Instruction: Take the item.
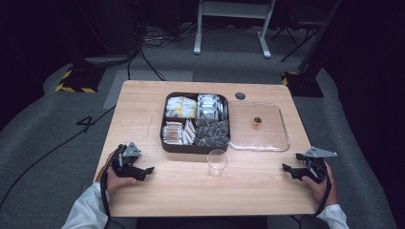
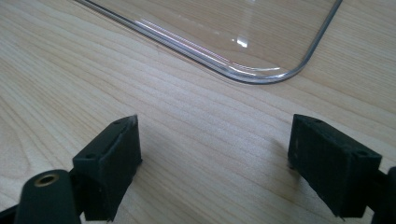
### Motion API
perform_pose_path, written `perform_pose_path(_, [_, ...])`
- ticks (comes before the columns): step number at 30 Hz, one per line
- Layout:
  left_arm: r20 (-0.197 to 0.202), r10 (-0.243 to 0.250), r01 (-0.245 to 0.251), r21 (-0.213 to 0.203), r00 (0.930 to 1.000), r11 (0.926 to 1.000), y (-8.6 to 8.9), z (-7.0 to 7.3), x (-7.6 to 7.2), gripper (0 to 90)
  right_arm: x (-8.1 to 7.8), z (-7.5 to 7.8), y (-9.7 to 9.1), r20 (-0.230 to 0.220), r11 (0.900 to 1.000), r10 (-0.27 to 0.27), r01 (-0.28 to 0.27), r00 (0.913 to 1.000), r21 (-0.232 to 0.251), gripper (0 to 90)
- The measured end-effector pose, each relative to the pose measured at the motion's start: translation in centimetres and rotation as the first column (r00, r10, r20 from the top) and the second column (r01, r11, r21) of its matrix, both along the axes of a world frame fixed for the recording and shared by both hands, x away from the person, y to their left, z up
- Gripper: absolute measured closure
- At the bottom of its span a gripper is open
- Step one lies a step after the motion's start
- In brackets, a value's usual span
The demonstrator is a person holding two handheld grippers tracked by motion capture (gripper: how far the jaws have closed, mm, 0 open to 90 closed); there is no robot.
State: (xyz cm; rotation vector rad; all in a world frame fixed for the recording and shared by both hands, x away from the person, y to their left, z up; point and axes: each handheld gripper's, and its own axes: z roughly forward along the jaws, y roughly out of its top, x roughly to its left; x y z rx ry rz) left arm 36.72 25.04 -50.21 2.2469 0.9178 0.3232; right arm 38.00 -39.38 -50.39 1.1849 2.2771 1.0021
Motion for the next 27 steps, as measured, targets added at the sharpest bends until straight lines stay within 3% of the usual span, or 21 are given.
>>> perform_pose_path(3, [-0.026,-0.010,0.009,-0.049,0.9996,0.9988,0.2,0.3,0.2,17.8,-0.1,0.0,0.0,0.002,1.0000,-0.001,0.001,1.0000,-0.003,17.4])
perform_pose_path(5, [-0.021,-0.011,0.010,-0.073,0.9997,0.9973,0.3,0.6,0.2,18.0,-0.1,0.0,0.0,0.001,1.0000,-0.001,0.001,1.0000,-0.002,17.4])
perform_pose_path(6, [-0.006,-0.015,0.015,-0.078,0.9999,0.9968,0.3,0.8,0.2,22.7,-0.1,0.0,0.0,0.002,1.0000,-0.001,0.001,1.0000,-0.003,17.4])
perform_pose_path(8, [0.008,-0.028,0.028,-0.060,0.9996,0.9978,0.2,1.1,0.2,24.4,-0.1,0.0,0.0,0.002,1.0000,-0.001,0.001,1.0000,-0.003,17.4])
perform_pose_path(9, [-0.009,-0.031,0.030,-0.089,0.9995,0.9956,0.3,1.5,0.4,24.5,-0.1,0.0,0.0,0.000,1.0000,-0.001,0.001,1.0000,-0.002,17.4])
perform_pose_path(14, [0.035,-0.017,0.020,-0.081,0.9993,0.9965,0.3,2.6,0.5,29.0,-0.1,0.0,0.1,0.008,1.0000,-0.002,0.002,1.0000,-0.007,17.3])
perform_pose_path(27, [0.103,0.007,0.000,-0.069,0.9947,0.9976,-0.1,5.5,1.8,23.9,-0.1,0.0,0.1,0.008,1.0000,-0.002,0.002,1.0000,-0.007,17.3])
